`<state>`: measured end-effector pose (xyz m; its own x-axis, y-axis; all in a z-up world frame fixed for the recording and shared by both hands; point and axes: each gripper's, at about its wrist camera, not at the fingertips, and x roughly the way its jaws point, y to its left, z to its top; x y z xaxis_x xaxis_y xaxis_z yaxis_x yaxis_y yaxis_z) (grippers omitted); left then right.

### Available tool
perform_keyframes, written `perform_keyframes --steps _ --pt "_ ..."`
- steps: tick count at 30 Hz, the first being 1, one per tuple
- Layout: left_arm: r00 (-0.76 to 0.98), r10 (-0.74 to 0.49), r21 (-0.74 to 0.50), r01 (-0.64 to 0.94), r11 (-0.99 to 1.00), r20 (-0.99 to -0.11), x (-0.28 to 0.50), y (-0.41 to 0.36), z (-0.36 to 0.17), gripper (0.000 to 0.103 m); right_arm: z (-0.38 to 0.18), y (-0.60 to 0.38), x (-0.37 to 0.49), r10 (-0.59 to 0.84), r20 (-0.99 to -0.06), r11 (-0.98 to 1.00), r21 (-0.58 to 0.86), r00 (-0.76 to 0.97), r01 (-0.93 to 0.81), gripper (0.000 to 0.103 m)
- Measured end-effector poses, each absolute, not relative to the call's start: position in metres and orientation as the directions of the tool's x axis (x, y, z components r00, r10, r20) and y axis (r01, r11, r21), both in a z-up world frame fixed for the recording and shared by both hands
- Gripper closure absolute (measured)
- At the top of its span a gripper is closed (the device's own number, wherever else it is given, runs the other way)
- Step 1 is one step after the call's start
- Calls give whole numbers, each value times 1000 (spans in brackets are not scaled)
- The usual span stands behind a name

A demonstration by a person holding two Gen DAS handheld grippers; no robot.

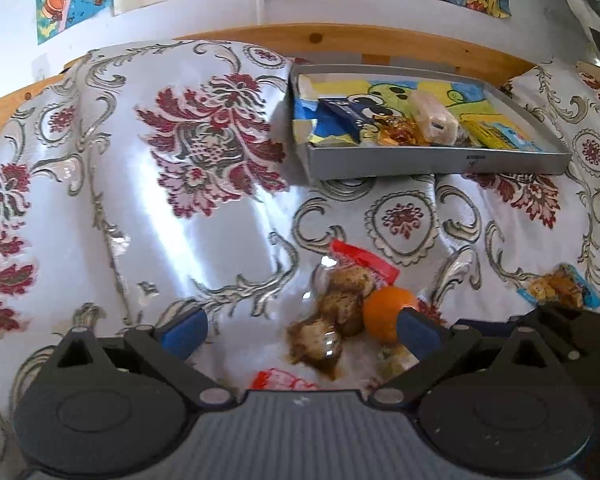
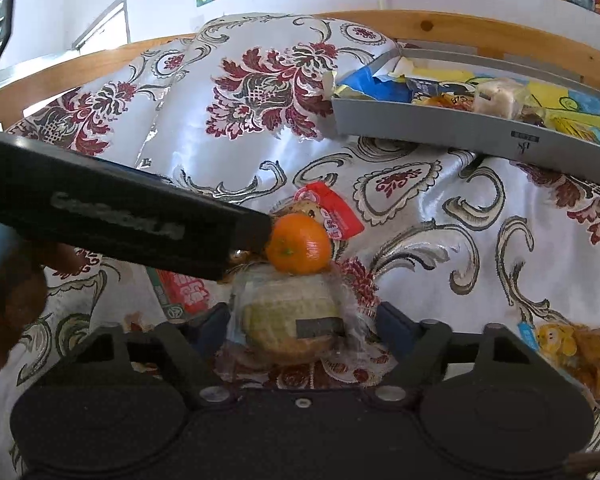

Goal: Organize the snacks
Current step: 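Grasp the orange with the left gripper while the right grasps the clear-wrapped round cake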

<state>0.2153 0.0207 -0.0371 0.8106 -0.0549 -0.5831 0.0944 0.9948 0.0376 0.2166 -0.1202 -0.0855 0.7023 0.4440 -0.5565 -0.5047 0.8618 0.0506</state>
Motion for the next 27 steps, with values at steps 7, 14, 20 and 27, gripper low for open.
perform_keyframes --steps 7,14,20,27 --pt "808 -122 23 165 986 -576 217 6 -35 1 -84 -124 215 449 -556 858 48 700 -512 36" --pt "785 -194 -27 221 975 -589 222 -4 -35 16 -85 -127 211 443 -561 857 37 700 -514 39" --pt "751 -228 -37 262 964 -619 226 -12 -41 32 -85 -131 209 439 -565 861 42 699 -507 40" --pt "716 -259 -84 271 959 -648 234 -16 -46 47 -86 -131 204 434 -567 862 35 700 -506 40"
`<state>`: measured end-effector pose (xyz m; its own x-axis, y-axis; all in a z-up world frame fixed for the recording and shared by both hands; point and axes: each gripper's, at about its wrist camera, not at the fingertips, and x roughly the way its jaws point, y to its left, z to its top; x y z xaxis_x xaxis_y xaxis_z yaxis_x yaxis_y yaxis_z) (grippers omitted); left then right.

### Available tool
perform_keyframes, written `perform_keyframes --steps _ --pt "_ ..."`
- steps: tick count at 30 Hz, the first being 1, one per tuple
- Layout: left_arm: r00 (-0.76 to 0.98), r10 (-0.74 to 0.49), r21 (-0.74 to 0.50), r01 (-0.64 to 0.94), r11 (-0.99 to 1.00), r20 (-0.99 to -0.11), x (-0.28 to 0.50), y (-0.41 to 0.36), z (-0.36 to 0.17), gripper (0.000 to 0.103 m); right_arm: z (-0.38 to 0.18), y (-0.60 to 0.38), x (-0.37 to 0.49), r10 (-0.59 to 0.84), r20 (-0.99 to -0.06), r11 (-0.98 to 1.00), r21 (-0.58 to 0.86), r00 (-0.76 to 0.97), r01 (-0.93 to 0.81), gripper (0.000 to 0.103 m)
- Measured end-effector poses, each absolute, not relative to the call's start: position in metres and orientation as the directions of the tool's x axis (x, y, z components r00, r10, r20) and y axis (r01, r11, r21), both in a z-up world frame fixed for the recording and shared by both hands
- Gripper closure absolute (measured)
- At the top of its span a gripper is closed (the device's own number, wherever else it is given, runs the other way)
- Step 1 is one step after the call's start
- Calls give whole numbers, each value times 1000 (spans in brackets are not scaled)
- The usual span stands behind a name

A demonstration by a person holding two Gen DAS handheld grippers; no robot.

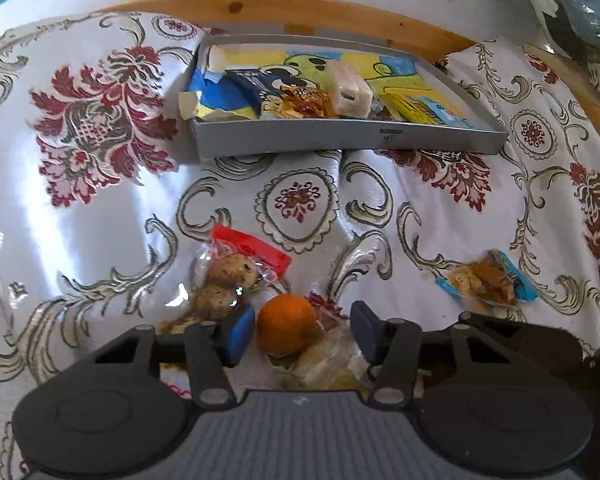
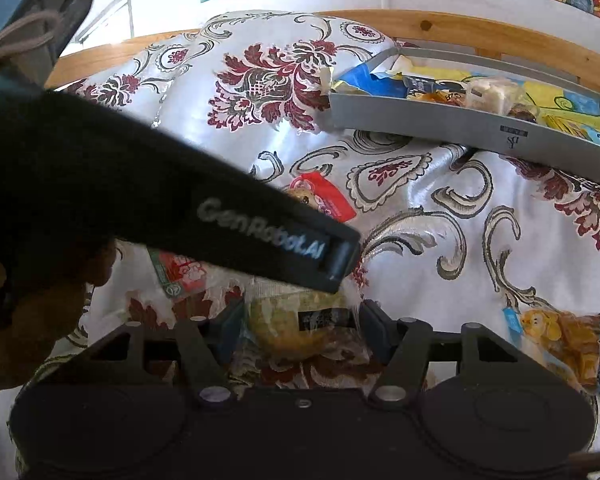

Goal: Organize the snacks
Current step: 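Grasp the orange with the left gripper while the right grasps the clear-wrapped round cake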

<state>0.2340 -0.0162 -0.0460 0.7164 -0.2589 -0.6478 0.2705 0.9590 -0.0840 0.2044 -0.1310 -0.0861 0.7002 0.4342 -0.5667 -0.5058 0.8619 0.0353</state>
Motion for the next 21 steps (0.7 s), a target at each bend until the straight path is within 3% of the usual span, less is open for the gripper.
perform_keyframes --steps 8,21 --pt "703 -266 -124 248 961 -659 239 -13 -50 51 -86 -131 207 435 -570 862 40 697 -506 40" --pt "705 -247 -78 263 962 -665 241 -15 -53 58 -87 -130 209 433 -572 860 32 697 -509 39"
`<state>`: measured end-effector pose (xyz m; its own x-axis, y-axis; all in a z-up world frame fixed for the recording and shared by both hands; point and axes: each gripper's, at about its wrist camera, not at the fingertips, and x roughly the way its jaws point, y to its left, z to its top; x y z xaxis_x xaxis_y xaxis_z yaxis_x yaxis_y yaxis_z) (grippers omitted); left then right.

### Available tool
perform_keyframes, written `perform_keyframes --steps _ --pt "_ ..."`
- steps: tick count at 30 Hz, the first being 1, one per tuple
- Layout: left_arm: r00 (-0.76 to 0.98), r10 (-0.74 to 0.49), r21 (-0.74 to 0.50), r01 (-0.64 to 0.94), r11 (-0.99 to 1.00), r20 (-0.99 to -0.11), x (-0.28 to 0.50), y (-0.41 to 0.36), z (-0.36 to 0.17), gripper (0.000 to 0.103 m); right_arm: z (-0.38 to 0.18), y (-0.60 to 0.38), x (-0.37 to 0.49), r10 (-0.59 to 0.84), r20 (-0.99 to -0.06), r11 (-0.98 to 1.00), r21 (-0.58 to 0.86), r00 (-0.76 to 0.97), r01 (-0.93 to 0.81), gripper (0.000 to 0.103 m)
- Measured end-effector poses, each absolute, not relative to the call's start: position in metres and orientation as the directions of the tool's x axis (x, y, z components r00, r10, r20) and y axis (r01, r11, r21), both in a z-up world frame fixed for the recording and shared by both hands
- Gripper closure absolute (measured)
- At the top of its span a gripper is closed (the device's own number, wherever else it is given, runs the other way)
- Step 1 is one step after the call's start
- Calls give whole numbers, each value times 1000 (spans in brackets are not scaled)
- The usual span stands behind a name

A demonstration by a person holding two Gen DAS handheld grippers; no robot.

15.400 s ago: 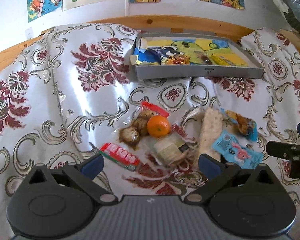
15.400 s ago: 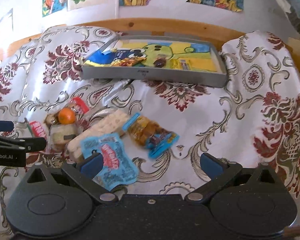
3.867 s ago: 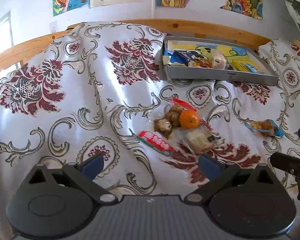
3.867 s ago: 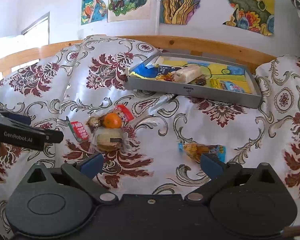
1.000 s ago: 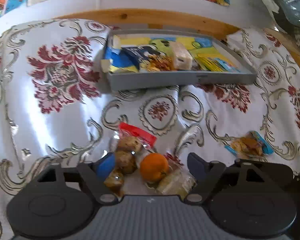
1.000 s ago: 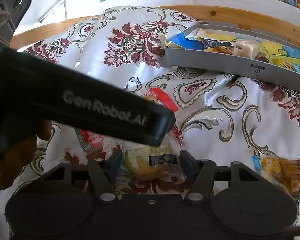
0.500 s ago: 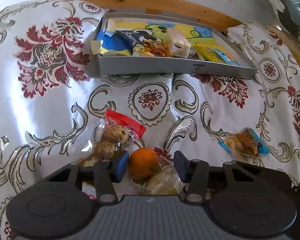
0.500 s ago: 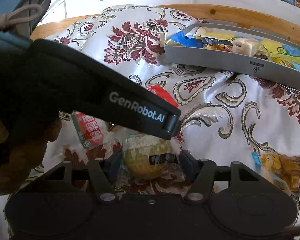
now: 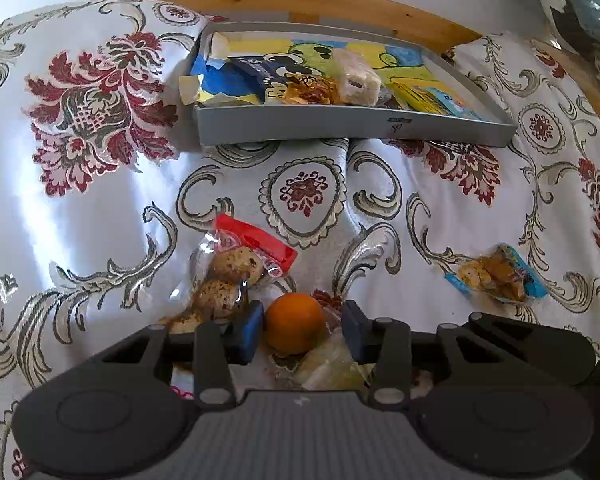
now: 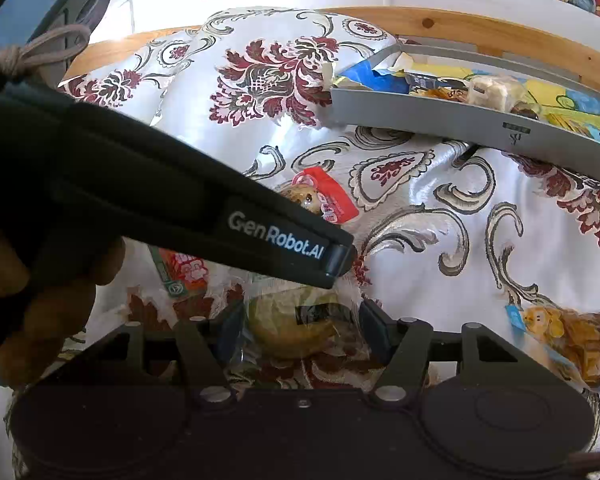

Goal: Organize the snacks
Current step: 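Grasp the orange with the left gripper while the right grasps the clear-wrapped round cake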

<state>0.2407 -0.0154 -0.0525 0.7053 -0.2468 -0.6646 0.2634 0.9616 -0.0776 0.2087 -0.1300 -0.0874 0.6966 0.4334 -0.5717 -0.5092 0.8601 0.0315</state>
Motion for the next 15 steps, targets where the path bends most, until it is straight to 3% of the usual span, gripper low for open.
perform_keyframes --steps 15 --pt "712 -230 -41 272 961 -664 238 -19 -49 69 -86 -128 205 434 -573 854 16 695 -520 40"
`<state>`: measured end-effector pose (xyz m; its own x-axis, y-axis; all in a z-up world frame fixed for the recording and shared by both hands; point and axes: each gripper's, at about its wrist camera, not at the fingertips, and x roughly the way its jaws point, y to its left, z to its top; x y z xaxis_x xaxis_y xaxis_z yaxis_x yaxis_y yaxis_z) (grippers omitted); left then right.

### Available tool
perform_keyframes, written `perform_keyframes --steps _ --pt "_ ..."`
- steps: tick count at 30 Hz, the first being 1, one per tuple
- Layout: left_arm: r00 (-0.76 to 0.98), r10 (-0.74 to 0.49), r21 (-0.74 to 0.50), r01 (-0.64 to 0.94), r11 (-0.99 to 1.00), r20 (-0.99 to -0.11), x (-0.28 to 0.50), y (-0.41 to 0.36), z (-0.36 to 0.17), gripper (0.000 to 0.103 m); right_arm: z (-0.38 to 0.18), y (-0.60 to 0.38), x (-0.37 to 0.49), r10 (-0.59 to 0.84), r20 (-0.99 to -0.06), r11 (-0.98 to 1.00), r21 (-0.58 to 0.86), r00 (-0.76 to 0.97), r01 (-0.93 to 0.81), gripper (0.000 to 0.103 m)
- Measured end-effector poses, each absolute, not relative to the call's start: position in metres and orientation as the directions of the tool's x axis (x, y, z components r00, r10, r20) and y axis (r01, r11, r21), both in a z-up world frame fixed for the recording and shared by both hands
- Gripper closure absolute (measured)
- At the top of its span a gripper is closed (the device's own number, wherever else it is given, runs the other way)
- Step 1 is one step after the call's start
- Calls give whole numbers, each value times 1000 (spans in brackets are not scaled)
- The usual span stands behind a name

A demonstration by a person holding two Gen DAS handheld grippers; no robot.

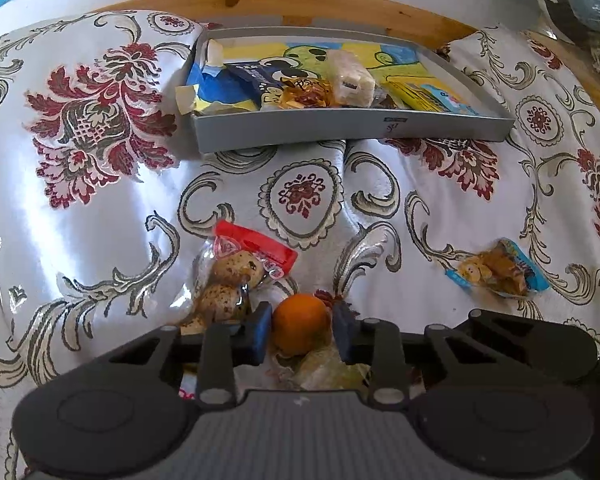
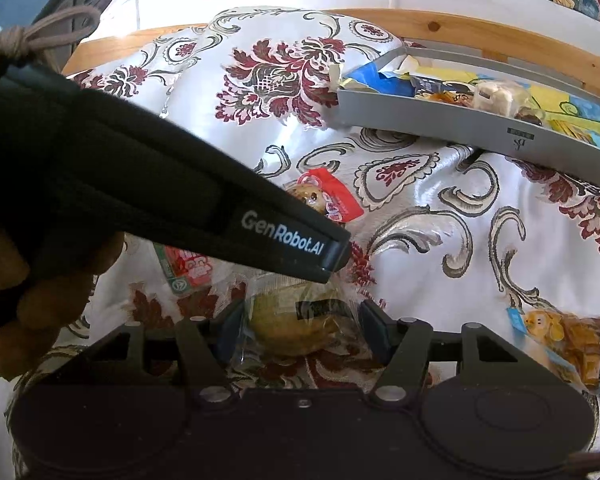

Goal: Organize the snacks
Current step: 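Grasp the orange with the left gripper while the right grasps the clear-wrapped round cake, then lift the orange and round cake and carry them over the grey tray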

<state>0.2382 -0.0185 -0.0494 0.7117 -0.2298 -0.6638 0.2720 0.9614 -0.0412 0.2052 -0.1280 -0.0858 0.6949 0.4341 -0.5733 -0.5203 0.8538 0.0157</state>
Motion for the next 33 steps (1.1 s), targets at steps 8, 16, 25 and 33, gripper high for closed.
perform_keyframes --steps 8,16,25,33 --pt "716 -221 -30 269 963 -662 234 -19 -45 70 -83 -127 202 436 -576 846 -1 692 -533 43" --pt "729 -214 -29 257 966 -651 225 -19 -36 71 -78 -127 192 433 -572 831 -46 697 -554 49" --pt "749 -193 -56 204 977 -634 218 -11 -23 72 -66 -145 183 390 -567 857 -66 726 -512 51" --pt "786 -183 -46 194 980 -590 212 -15 -6 72 -45 -163 191 349 -514 887 -89 784 -453 51"
